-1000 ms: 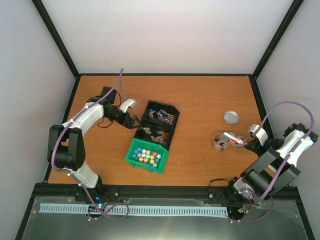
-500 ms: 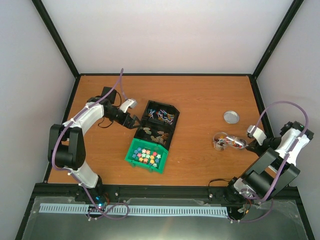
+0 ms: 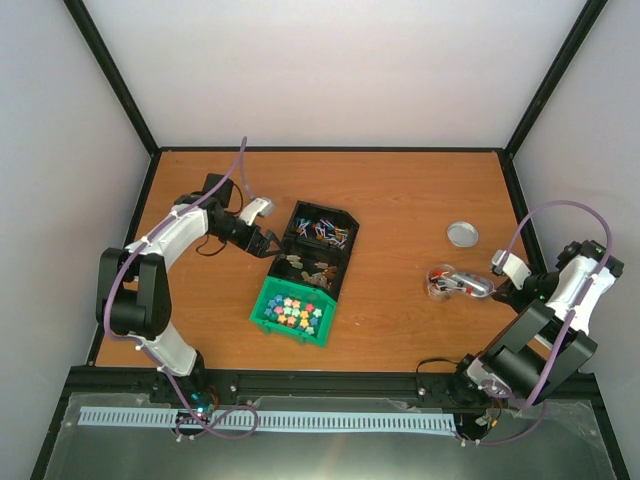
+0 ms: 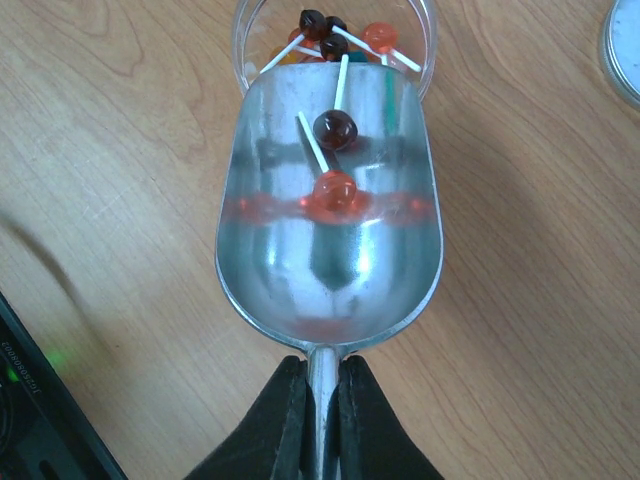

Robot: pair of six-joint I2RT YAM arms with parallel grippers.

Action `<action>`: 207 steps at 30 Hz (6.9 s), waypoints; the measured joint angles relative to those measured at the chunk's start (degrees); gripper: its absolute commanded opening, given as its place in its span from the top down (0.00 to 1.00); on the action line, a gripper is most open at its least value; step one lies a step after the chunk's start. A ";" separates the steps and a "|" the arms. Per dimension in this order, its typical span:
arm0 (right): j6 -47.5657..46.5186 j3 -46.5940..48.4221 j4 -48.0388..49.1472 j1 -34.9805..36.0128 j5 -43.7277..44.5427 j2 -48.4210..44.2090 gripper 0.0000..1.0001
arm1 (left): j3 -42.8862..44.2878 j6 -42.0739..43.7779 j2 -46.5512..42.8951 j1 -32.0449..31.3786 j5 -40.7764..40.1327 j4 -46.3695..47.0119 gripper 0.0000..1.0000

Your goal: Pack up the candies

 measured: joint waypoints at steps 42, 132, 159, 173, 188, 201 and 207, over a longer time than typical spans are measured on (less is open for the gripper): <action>3.87 6.10 -0.48 9.33 7.98 -6.58 0.97 | -3.91 1.31 -3.04 -6.71 -12.28 0.11 0.00; 54.95 19.58 25.11 40.48 -5.97 21.35 0.14 | 0.68 -3.74 -12.87 3.76 -10.88 -0.15 0.00; 38.29 8.22 2.23 16.76 -10.86 26.82 0.58 | -1.77 -3.76 -14.32 3.76 -9.73 -0.02 0.00; 39.04 3.23 3.15 22.25 -13.44 26.77 0.65 | -1.88 -3.76 -14.05 3.76 -9.53 0.00 0.00; 47.47 2.38 10.10 39.98 -17.03 26.32 0.65 | -1.88 -3.76 -14.03 3.76 -9.53 0.00 0.00; 58.40 4.70 17.51 60.26 -18.16 27.43 0.64 | -1.88 -3.76 -14.03 3.76 -9.53 0.00 0.00; 60.08 7.93 18.08 63.28 -18.60 28.20 0.52 | -1.88 -3.74 -14.03 3.76 -9.57 -0.07 0.00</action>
